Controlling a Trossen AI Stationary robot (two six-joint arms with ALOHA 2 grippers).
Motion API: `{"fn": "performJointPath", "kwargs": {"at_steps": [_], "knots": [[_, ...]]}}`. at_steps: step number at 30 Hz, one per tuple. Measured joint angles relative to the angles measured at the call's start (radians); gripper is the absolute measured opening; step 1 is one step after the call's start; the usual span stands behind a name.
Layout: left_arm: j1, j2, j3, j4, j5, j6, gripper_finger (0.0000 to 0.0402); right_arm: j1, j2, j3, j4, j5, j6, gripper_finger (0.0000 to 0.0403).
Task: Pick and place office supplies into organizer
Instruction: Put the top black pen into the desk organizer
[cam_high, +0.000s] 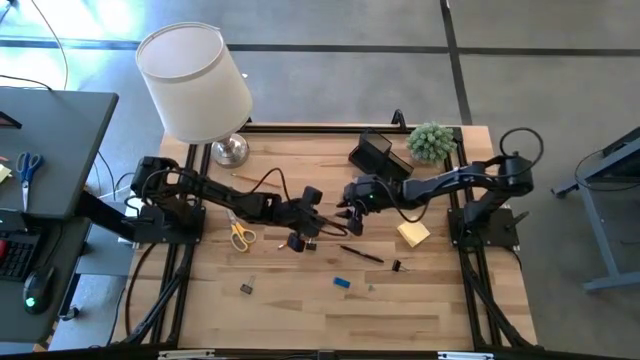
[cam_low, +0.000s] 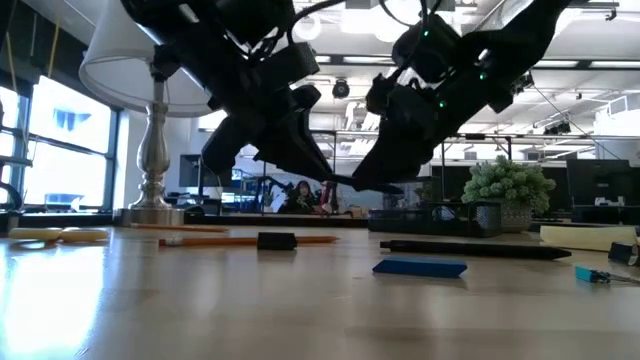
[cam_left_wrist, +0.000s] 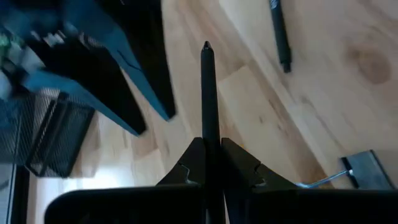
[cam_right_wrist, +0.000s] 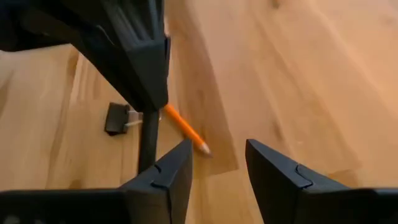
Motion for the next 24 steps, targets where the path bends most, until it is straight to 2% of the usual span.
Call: {"fn": "performJointPath", "kwargs": {"at_steps": [6, 15, 24], "knots": [[0.003, 0.0, 0.0, -0.016, -0.002, 0.003, 0.0005, -0.001, 0.017, 0.0, 0.07, -0.13, 0.046, 0.0164], [0.003, 0.0, 0.0, 0.0, -0.002, 0.021, 0.0007, 0.014, 0.028, 0.0, 0.081, -0.132, 0.107, 0.0171], [0.003, 0.0, 0.0, 0.018, 0.011, 0.021, 0.0007, 0.03, 0.056, -0.001, 0.116, -0.13, 0.082, 0.0169]]}}
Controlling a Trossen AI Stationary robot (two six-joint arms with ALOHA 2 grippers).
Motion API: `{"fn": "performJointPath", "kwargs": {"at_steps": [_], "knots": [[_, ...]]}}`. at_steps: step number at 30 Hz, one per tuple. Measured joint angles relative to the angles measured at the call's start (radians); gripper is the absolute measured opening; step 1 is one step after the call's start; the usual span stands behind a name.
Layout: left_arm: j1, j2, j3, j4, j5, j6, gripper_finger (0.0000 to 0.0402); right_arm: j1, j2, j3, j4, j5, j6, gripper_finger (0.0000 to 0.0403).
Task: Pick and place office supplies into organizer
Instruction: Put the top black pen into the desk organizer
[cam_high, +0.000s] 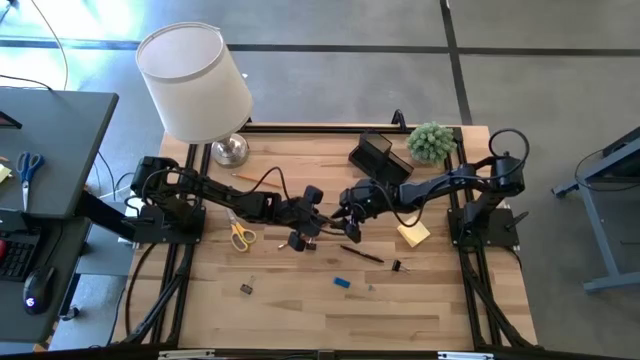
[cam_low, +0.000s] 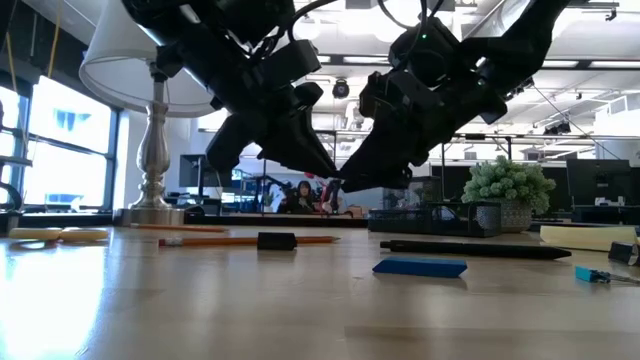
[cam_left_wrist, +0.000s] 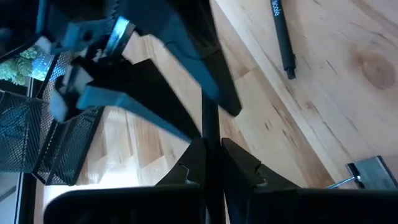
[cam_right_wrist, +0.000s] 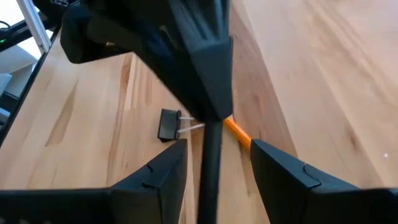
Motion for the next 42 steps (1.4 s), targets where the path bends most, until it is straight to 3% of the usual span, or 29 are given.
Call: {"fn": "performJointPath", "kwargs": {"at_steps": [6, 13, 21, 26, 31, 33, 37, 42], "knots": [[0.0, 0.0, 0.0, -0.013, 0.003, 0.0, 0.0008, -0.009, 0.0, 0.0, 0.015, -0.028, -0.046, 0.0133], [-0.001, 0.0, 0.0, -0.023, 0.001, -0.019, 0.0021, -0.013, -0.001, 0.0, 0.002, -0.07, -0.102, 0.0013], [-0.001, 0.0, -0.001, -0.031, -0.036, -0.034, 0.0035, -0.002, -0.002, 0.001, -0.012, -0.001, -0.091, 0.0004], [-0.012, -0.018, 0.002, -0.014, -0.159, -0.064, 0.0083, 0.013, -0.001, -0.001, -0.031, 0.119, -0.088, 0.0001], [-0.028, -0.069, 0.0, -0.049, -0.38, -0.086, 0.0137, 0.027, -0.008, -0.001, -0.023, 0.298, -0.091, 0.0], [-0.026, -0.104, 0.0, -0.049, -0.363, -0.1, 0.0153, 0.025, -0.012, -0.001, -0.014, 0.33, -0.1, 0.0], [-0.026, -0.156, 0.001, -0.056, -0.237, -0.16, 0.017, 0.009, -0.031, -0.001, -0.031, 0.284, -0.124, 0.0001], [-0.027, -0.204, 0.0, -0.129, -0.21, -0.248, 0.0169, -0.025, -0.021, 0.022, 0.004, 0.299, -0.245, 0.002]]}}
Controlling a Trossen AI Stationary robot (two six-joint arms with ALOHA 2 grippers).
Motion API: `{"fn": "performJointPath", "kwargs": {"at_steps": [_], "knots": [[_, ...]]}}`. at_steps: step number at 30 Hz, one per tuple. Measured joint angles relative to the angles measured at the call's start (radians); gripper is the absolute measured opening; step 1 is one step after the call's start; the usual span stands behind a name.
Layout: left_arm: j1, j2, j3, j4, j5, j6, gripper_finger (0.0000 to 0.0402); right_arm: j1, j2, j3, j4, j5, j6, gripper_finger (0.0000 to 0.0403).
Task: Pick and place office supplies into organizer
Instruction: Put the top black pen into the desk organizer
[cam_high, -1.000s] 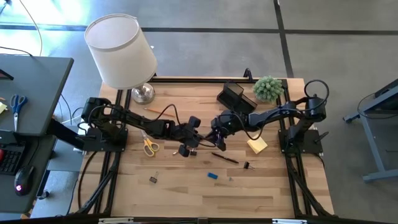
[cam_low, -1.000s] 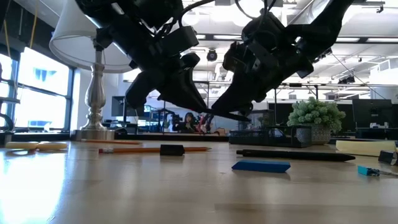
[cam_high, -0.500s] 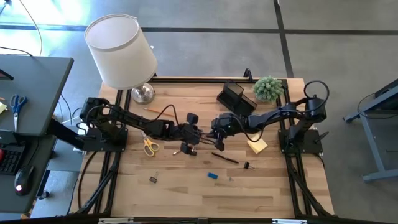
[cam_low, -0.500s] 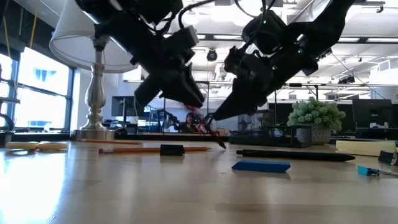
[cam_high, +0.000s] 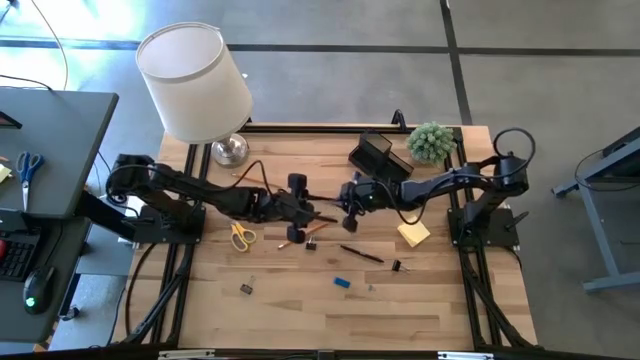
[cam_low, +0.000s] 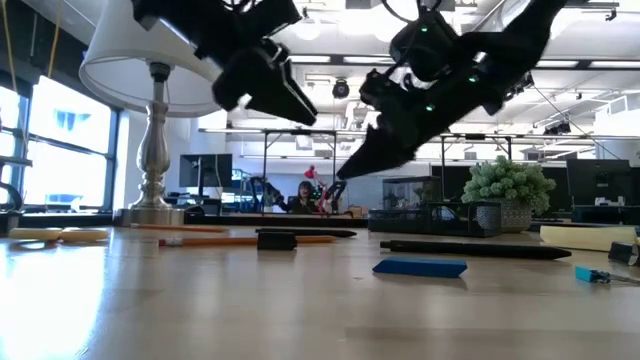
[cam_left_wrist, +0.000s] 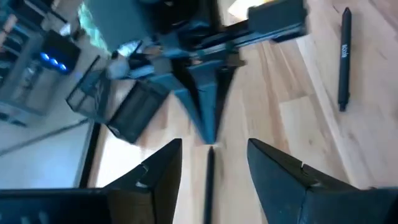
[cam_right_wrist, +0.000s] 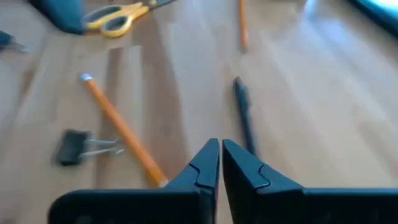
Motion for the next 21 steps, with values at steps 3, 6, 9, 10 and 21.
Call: {"fn": "performJointPath", "kwargs": {"at_steps": [3, 6, 9, 10, 21], "knots": [[0.001, -0.051, -0.01, -0.028, 0.045, -0.079, 0.016, -0.019, 0.031, 0.063, 0.002, 0.057, -0.034, 0.0048], [0.0, -0.136, -0.088, 0.035, 0.12, -0.102, 0.0148, -0.028, 0.092, 0.108, 0.002, 0.075, -0.082, 0.0085], [0.001, -0.244, -0.215, 0.125, 0.182, -0.152, 0.0133, -0.033, 0.171, 0.137, 0.02, 0.052, -0.133, 0.0116], [0.001, -0.278, -0.26, 0.174, 0.195, -0.166, 0.0127, -0.036, 0.195, 0.141, 0.022, 0.041, -0.138, 0.0123], [-0.012, -0.443, -0.49, 0.395, 0.257, -0.27, 0.008, -0.089, 0.375, 0.332, -0.003, -0.095, -0.181, 0.0124]]}}
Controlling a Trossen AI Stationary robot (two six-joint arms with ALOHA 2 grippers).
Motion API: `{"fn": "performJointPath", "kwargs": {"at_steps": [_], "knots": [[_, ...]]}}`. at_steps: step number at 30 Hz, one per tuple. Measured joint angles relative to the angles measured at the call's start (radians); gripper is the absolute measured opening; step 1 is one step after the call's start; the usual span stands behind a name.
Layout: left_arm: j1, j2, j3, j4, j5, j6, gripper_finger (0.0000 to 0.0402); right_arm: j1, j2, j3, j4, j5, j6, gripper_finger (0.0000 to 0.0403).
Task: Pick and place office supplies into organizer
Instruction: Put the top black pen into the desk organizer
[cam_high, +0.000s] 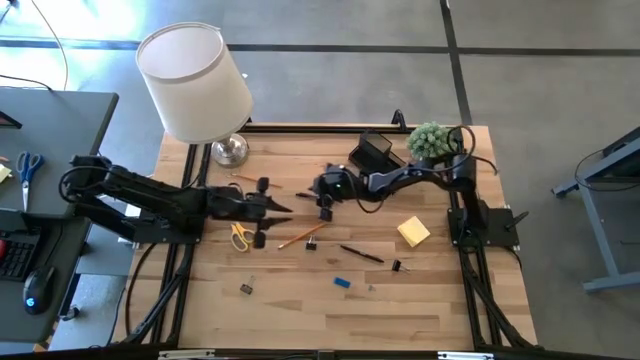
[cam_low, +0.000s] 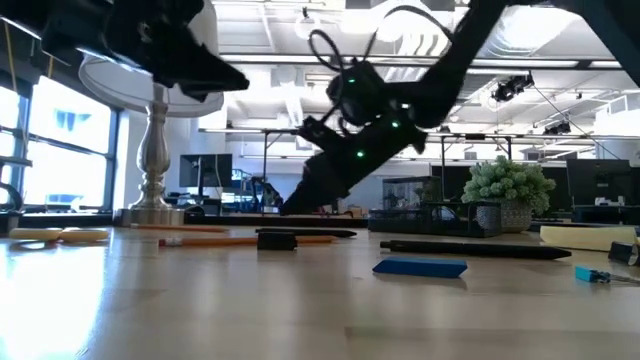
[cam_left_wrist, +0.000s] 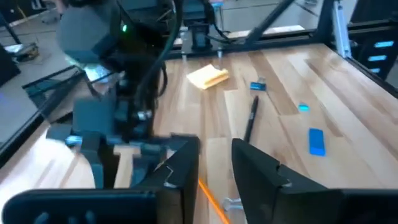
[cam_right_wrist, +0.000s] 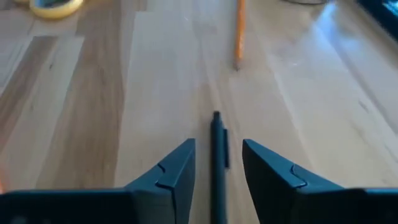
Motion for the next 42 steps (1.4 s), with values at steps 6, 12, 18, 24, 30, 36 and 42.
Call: {"fn": "performJointPath", "kwargs": {"at_steps": [6, 12, 18, 24, 30, 36, 42], "knots": [[-0.001, -0.01, -0.011, -0.012, 0.015, -0.008, 0.0063, 0.0, 0.09, 0.165, -0.158, -0.006, -0.033, 0.0112], [-0.001, -0.019, -0.01, -0.009, 0.034, -0.007, 0.005, -0.01, 0.14, 0.219, -0.222, -0.011, -0.022, 0.0098], [0.0, -0.018, -0.01, -0.011, 0.035, -0.004, 0.0042, -0.013, 0.144, 0.22, -0.24, -0.029, 0.003, 0.0072], [0.0, -0.018, -0.01, -0.011, 0.035, -0.004, 0.004, -0.013, 0.143, 0.221, -0.259, -0.029, -0.002, 0.0033], [0.0, -0.018, -0.01, -0.011, 0.033, -0.004, 0.004, -0.005, 0.114, 0.215, -0.281, -0.02, 0.019, 0.0027], [0.0, -0.02, -0.01, -0.013, 0.038, -0.008, 0.004, -0.003, -0.029, 0.201, -0.281, 0.077, -0.005, 0.0027], [0.0, -0.035, -0.011, -0.046, 0.055, -0.014, 0.004, -0.062, -0.244, 0.068, -0.196, 0.153, 0.004, 0.0027]]}}
